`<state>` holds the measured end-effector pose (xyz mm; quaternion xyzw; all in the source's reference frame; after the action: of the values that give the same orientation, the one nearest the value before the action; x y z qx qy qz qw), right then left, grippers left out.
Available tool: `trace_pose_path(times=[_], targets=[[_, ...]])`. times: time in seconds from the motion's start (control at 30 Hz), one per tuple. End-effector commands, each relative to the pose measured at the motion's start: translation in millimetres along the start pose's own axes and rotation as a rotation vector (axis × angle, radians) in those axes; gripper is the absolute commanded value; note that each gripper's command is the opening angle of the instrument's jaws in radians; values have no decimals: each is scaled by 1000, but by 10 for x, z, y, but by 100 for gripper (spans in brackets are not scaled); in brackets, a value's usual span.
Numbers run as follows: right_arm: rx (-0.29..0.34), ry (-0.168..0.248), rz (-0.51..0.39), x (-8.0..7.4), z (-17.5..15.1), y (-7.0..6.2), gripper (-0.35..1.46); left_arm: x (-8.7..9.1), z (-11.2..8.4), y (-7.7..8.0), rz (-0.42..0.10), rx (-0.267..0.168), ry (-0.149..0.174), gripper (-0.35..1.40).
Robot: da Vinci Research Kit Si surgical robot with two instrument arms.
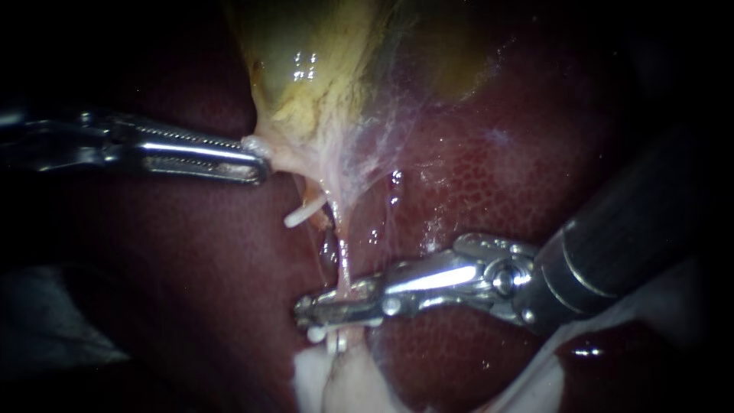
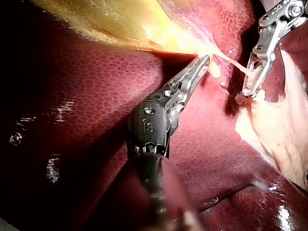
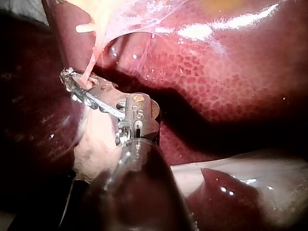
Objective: Going back second clip right tube
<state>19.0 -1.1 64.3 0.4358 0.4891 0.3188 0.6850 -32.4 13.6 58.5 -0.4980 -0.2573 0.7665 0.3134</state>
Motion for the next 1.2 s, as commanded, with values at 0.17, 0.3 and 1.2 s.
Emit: trace_pose_path(times=[0.17,0.3,1.2], targets=[[12,6,-77,2,8,7,23,0,-1,0,0,0,0,-35],[-23,31,-112,5,13,13,45,-1,-1,0,0,-1,0,-35],[-278,-94,-467,7,-77,-2,50,-3,-5,0,2,-3,-1,-35]])
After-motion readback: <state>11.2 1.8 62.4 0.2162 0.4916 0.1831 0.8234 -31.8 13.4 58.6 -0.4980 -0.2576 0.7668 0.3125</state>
